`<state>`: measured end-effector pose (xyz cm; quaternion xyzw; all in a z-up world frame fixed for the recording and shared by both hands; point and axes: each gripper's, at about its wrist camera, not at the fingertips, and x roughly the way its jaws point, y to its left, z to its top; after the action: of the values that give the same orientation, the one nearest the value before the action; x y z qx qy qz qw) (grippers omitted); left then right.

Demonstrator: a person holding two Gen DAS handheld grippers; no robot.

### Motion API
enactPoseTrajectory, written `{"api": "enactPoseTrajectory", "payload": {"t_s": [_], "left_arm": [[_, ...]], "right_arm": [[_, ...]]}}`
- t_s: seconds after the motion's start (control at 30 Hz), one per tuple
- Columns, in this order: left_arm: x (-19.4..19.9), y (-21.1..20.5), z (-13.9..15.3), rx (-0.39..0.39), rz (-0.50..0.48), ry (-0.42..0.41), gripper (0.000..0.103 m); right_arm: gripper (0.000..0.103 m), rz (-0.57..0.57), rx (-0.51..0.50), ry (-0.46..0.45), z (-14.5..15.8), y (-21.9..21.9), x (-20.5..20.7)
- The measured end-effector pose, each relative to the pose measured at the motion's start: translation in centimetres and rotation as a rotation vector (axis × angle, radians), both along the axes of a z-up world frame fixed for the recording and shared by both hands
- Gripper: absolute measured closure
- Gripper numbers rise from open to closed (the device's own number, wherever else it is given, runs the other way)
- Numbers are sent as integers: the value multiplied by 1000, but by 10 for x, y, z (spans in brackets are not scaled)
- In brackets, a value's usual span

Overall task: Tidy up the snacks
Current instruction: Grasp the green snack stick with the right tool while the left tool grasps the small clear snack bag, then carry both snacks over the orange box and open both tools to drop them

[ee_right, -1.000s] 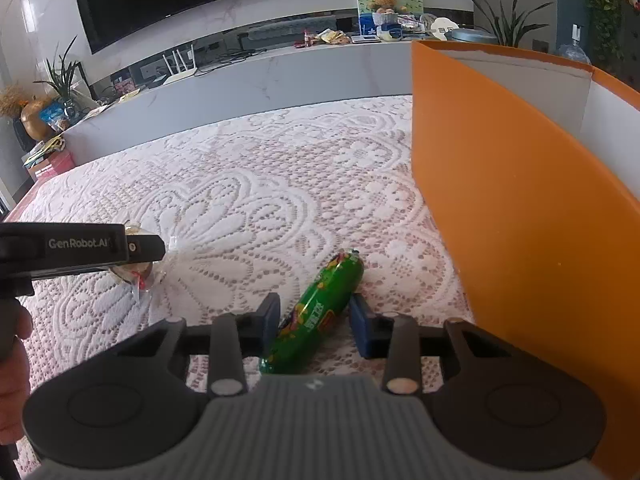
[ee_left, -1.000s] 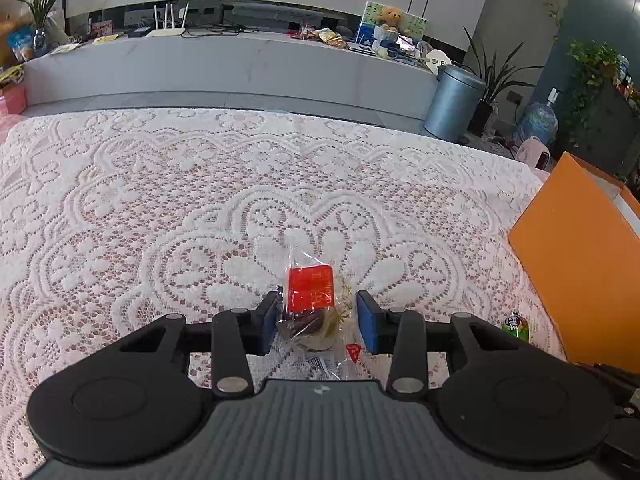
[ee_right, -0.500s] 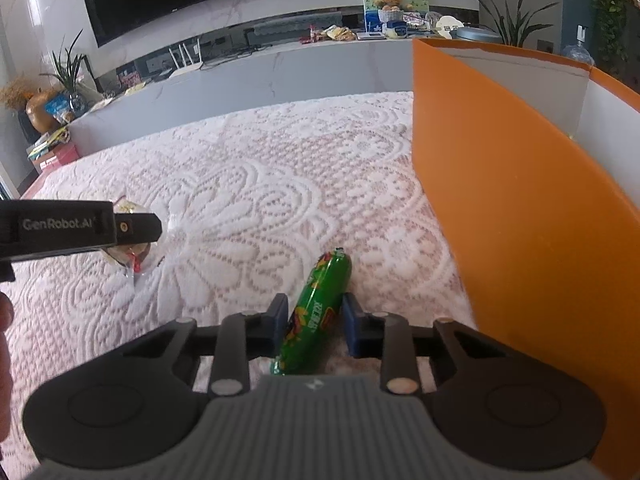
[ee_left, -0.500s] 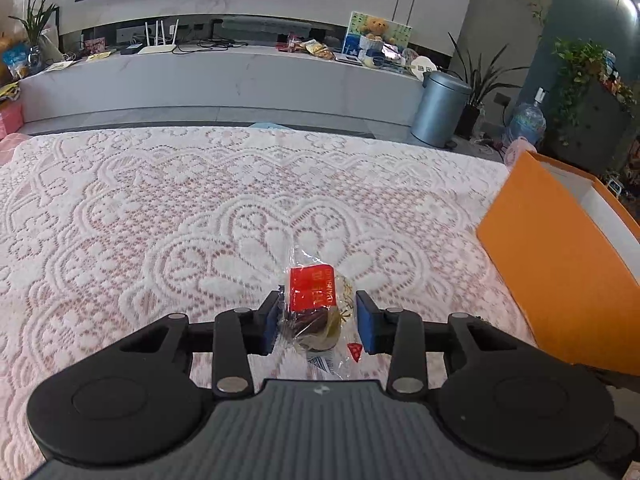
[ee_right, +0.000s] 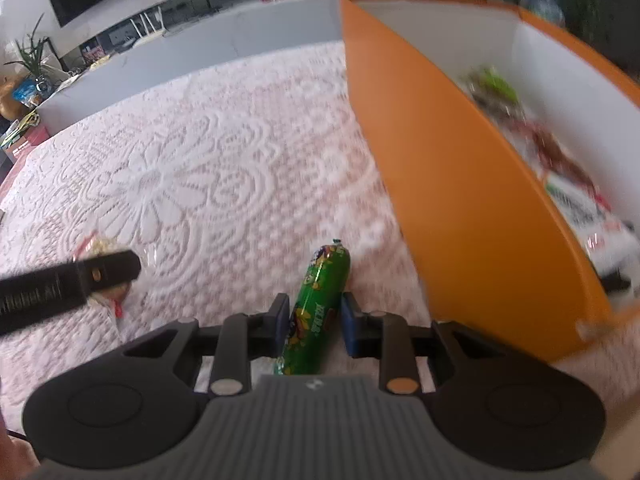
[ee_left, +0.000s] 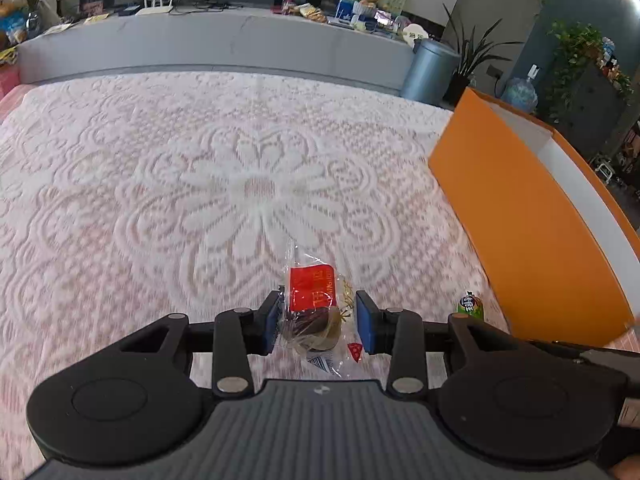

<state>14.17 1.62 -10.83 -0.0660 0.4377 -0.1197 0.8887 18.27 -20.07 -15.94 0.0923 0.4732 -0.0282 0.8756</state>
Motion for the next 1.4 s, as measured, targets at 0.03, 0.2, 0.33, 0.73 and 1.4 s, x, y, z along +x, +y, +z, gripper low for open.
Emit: {"api": "enactPoseTrajectory", "payload": {"t_s": [0.03,0.2,0.33,0.73,1.4], "left_arm": [[-6,1,3,-2,-2,-1,60],[-25,1,21,-14,8,-18,60],[-38,-3,34,-21,10,-43,60],[-56,-30,77,-26,-40,-109,60],[35,-170,112,-20,-421,-252,60]], "right_arm": [[78,-3,11,15,0,-2,-3],[79,3,47,73,3,-10,-23],[79,5,125,87,7,-17,-43],[79,117,181,-74,90,-38,-96],[79,139,-58,-207,160,-166,-33]]}}
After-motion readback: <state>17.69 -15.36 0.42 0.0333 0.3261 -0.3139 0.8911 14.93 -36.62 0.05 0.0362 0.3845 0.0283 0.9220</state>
